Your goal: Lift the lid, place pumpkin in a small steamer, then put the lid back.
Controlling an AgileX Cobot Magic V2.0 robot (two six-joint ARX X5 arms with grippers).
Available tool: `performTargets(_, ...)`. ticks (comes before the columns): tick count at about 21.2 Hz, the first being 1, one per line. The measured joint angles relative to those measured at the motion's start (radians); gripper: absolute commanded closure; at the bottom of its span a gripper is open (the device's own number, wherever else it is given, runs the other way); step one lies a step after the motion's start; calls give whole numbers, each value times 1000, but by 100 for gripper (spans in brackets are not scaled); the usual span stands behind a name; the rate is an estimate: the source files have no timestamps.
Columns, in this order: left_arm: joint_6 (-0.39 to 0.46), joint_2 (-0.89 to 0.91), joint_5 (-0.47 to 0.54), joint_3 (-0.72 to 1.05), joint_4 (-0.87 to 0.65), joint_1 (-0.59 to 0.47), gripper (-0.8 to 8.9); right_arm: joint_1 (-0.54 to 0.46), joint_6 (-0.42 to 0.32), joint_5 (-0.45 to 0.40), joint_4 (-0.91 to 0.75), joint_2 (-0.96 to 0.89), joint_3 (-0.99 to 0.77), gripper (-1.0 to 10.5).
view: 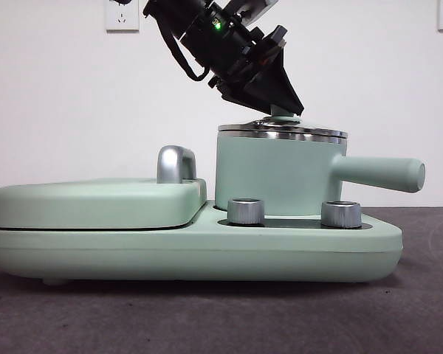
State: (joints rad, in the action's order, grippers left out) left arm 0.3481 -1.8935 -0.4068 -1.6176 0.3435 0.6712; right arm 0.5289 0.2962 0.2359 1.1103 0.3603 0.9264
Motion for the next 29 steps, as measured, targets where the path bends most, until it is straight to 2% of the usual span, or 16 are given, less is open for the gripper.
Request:
performTargets(1,-4,0,-5,0,2,0,468,0,0,0,0,0,0,421)
performTargets(3,-11,0,-21,0,12,5,274,0,0,0,0,0,0,421)
performTargets(4,-13,0,-18,0,19,8,239,0,0,0,0,0,0,421)
performTargets(8,-53,16,-7,-12,58,10,238,0,0,0,0,0,0,421)
performTargets(11,-115,99,-2,-83,160,2,242,0,0,1,0,0,0,421)
performTargets(14,-146,229,-3,-139,349,0,254,0,0,2,0,0,0,421)
performTargets(19,-155,401,-3,-143,776,-2,256,0,0,26,-19,0,0,420)
performTargets(21,-158,441,-4,-143,856,-2,256,0,0,26,-34,0,0,420)
performTargets(27,-166,558,-12,-141,1005,-2,256,0,0,26,-116,0,0,420)
performTargets(29,-168,596,-12,-119,1012,-2,256,0,0,27,-135,0,0,420)
